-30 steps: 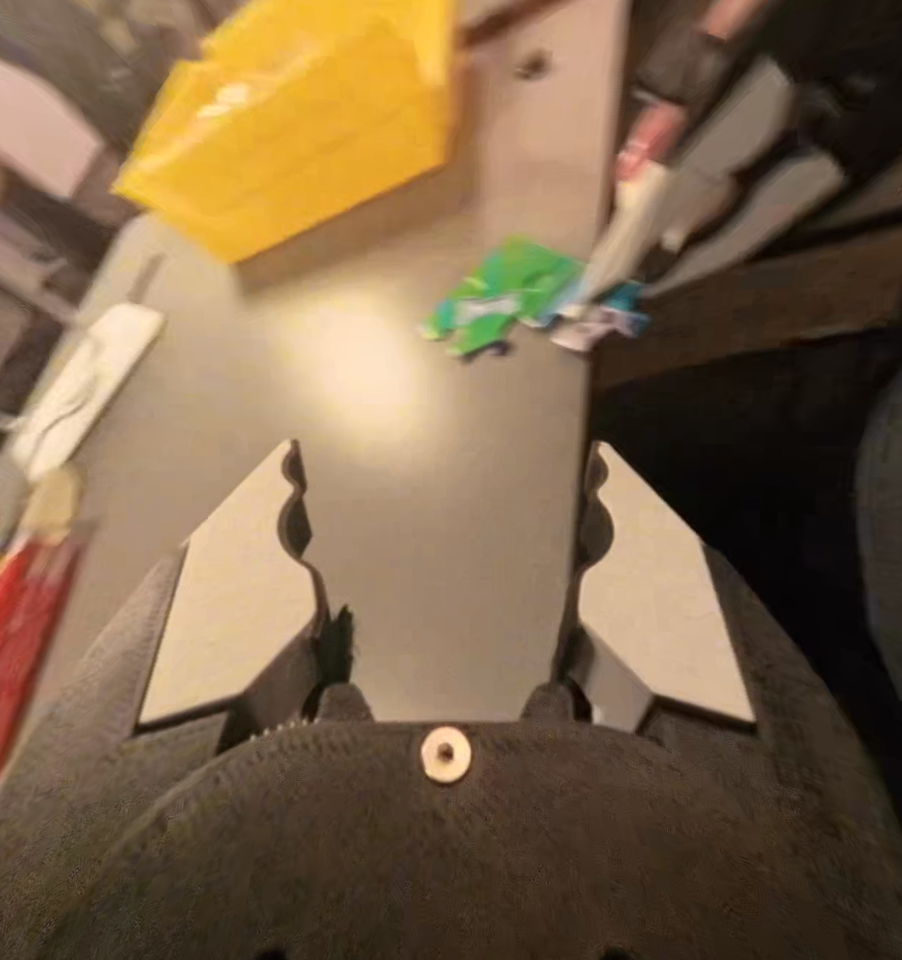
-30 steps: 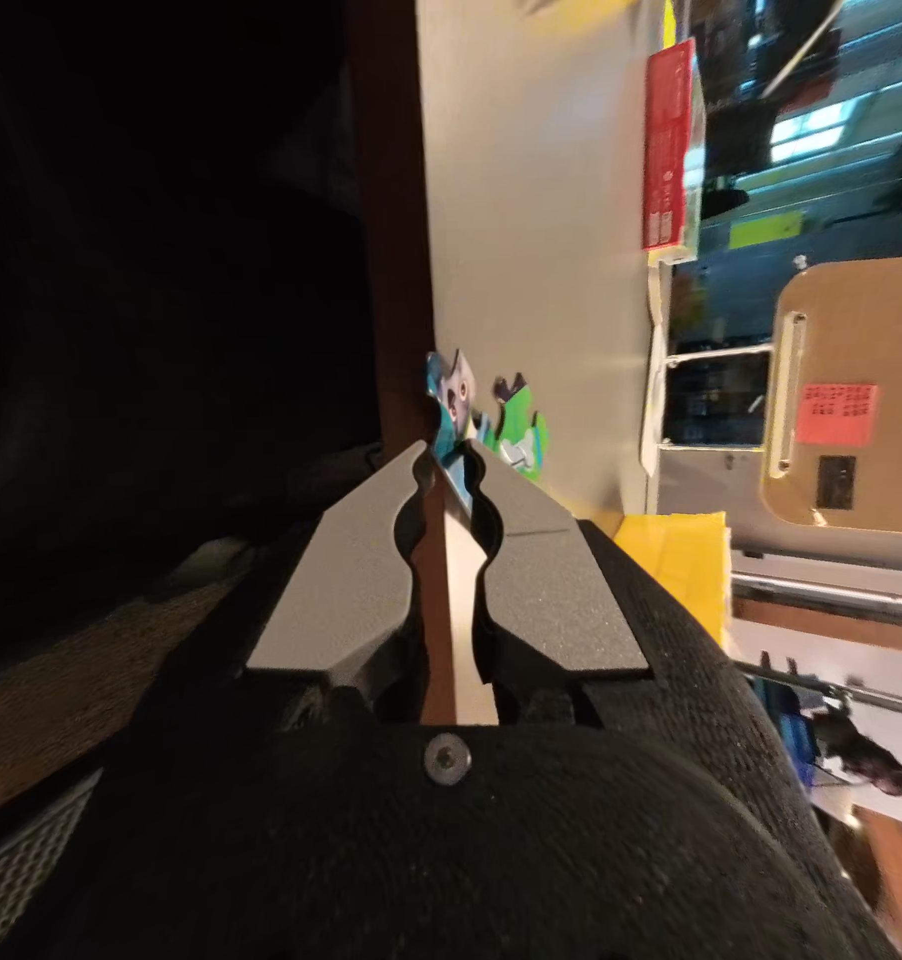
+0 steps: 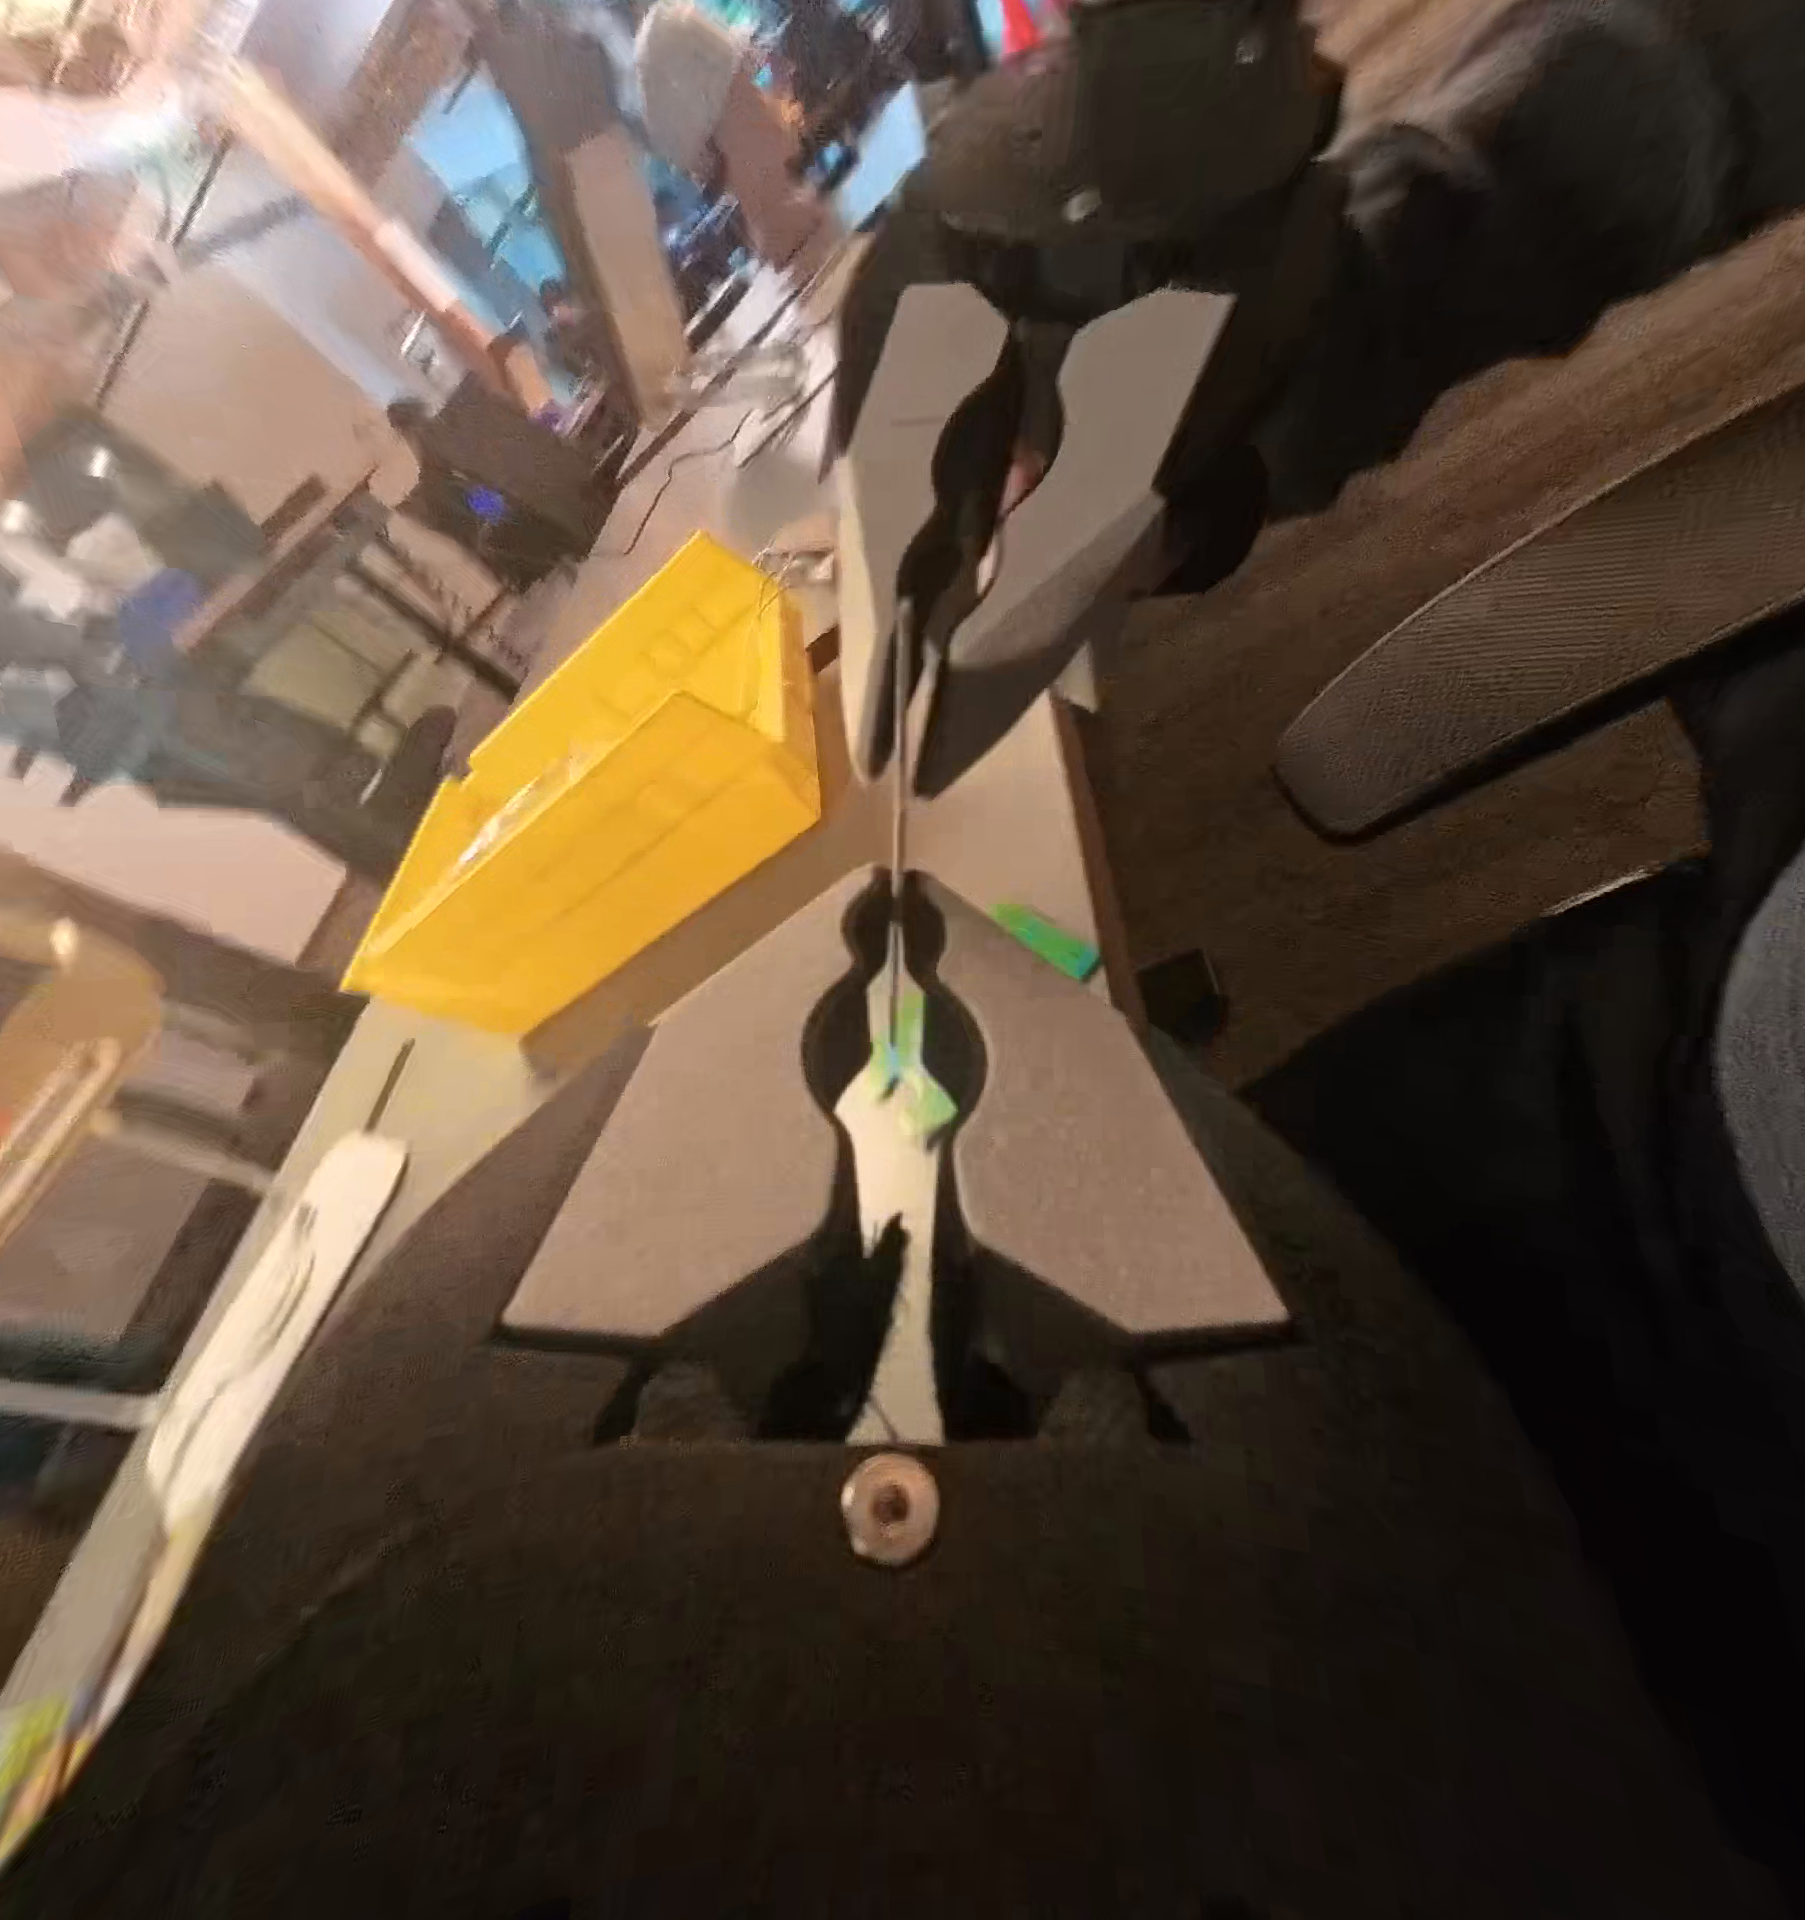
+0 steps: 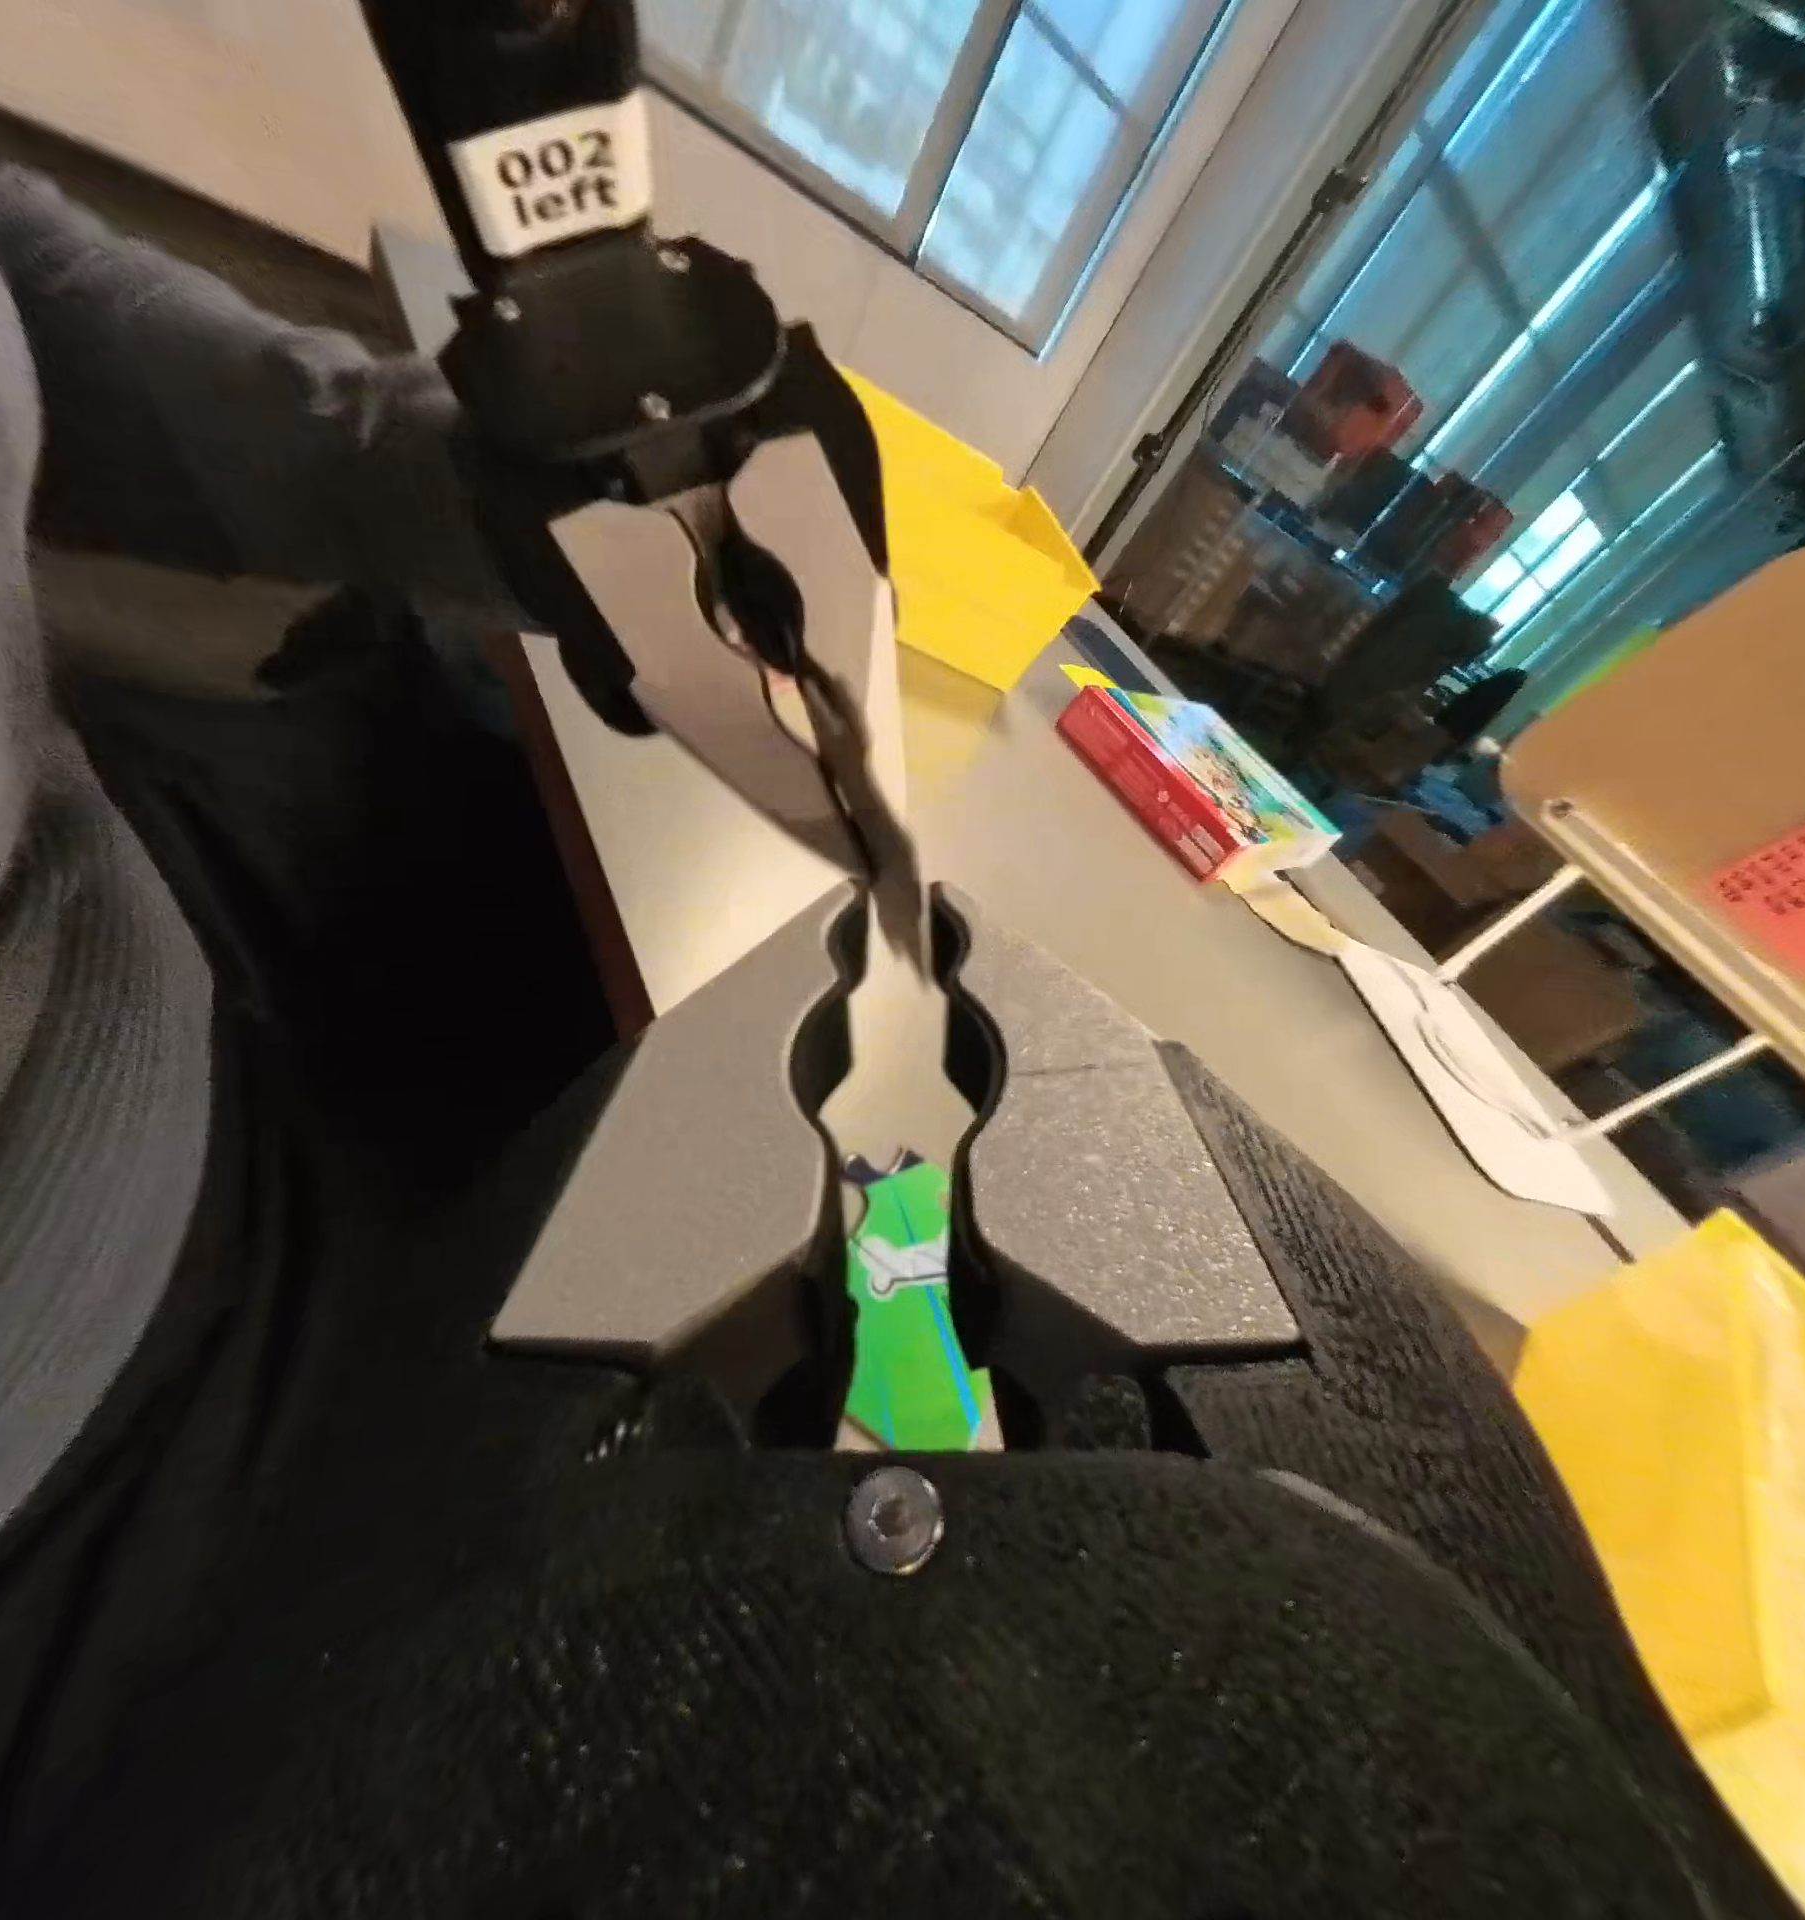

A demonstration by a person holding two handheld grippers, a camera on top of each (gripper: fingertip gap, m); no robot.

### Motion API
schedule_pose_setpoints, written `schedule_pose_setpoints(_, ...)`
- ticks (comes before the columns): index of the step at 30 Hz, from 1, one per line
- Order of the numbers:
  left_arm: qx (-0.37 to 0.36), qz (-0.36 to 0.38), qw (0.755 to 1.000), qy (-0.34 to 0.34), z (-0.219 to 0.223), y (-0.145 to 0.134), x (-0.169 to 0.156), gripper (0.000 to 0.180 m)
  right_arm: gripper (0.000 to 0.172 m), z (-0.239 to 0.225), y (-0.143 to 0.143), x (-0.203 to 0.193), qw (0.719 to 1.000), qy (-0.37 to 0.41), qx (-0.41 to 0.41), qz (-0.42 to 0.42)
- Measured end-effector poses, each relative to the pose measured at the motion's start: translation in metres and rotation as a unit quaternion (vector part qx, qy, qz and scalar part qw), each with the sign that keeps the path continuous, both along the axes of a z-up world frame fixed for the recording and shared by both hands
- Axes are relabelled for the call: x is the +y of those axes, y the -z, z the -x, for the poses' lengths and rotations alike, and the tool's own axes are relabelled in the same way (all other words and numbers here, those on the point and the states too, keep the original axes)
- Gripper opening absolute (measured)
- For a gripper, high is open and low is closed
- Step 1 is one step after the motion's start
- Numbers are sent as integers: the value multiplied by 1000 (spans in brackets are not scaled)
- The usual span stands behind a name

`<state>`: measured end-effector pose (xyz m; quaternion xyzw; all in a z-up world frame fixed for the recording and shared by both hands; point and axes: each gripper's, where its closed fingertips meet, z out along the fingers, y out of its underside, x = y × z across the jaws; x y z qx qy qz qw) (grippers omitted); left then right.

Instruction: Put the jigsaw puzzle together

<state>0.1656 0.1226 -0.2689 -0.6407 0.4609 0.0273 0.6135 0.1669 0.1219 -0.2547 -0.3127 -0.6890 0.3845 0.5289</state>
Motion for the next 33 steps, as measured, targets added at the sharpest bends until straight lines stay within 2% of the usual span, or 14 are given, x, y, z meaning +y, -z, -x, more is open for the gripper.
schedule_pose_setpoints(2,11,-24,994,-102,46,-15,-7,1,39,3,7,8,999,13,-28,26)
schedule_pose_setpoints(4,42,-74,957,-276,137,-41,-22,1,66,1,42,23,991,48,-119,25)
schedule_pose_setpoints(6,88,-73,873,-475,252,-61,-61,1,82,-8,81,31,978,67,-200,1)
schedule_pose_setpoints(8,130,-5,763,-633,354,-61,-117,1,89,-15,108,32,967,73,-244,-31)
schedule_pose_setpoints(9,141,12,724,-675,390,-62,-139,1,91,-17,116,33,964,77,-251,-53)
schedule_pose_setpoints(11,109,59,687,-716,442,-49,-166,1,94,-19,130,36,955,84,-268,-94)
schedule_pose_setpoints(14,5,164,657,-736,471,-19,-184,68,94,-20,148,46,942,102,-290,-136)
schedule_pose_setpoints(16,10,156,673,-723,451,-29,-171,89,73,-19,150,55,931,126,-282,-193)
schedule_pose_setpoints(19,60,111,794,-595,354,-39,-101,89,46,-18,150,66,903,155,-260,-303)
schedule_pose_setpoints(21,92,111,876,-460,263,-21,-58,88,42,-18,150,62,889,157,-246,-354)
schedule_pose_setpoints(23,129,118,933,-315,173,11,-33,89,35,-21,147,56,886,155,-228,-373)
schedule_pose_setpoints(25,138,134,961,-201,100,45,-22,89,9,-22,134,42,902,147,-187,-362)
schedule_pose_setpoints(27,163,141,967,-133,53,77,-16,89,7,-25,128,33,912,140,-176,-343)
schedule_pose_setpoints(33,233,63,966,-94,9,115,16,61,0,-27,110,29,928,124,-153,-316)
